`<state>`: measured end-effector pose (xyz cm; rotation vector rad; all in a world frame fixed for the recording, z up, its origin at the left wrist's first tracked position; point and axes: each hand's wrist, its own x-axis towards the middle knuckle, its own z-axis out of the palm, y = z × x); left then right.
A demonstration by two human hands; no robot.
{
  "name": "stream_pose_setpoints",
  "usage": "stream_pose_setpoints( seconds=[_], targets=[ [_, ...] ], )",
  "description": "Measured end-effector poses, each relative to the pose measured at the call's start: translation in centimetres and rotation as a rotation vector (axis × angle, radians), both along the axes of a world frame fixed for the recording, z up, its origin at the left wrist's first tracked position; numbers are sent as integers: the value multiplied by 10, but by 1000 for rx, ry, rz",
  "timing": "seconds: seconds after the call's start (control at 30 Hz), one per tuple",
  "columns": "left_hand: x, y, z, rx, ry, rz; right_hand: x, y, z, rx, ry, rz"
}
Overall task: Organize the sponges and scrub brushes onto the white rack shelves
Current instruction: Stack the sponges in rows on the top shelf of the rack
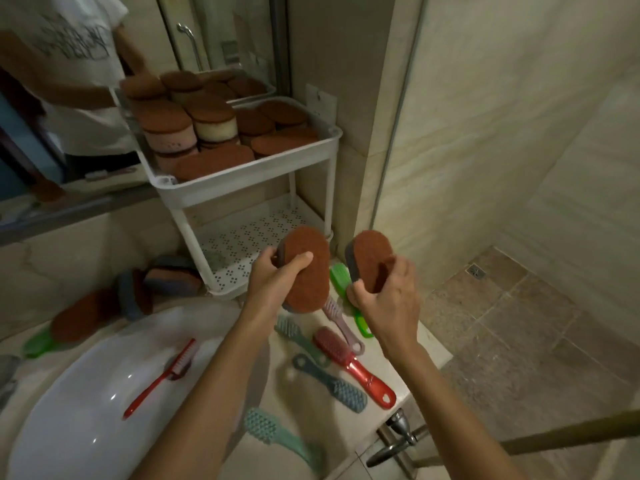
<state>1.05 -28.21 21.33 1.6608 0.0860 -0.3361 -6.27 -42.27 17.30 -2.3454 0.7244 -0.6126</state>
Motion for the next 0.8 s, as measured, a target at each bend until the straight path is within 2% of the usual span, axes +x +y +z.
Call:
stream_pose_setpoints(
  seconds=[0.17, 0.33, 0.53, 0.7, 0.8],
  targets=[
    [33, 12, 77, -95, -222, 73, 48, 21, 69, -22, -241, 124],
    [83, 24, 132, -191, -302, 212, 104, 35, 121, -13, -334, 249],
    [163, 38, 150, -238, -143, 374, 172, 28, 150, 22, -310, 364],
    [207, 45, 158, -455, -42, 341, 226, 19, 163, 60, -247, 403],
    [221, 43, 162, -504, 12, 306, 253, 22, 165, 49, -194, 453]
  ],
)
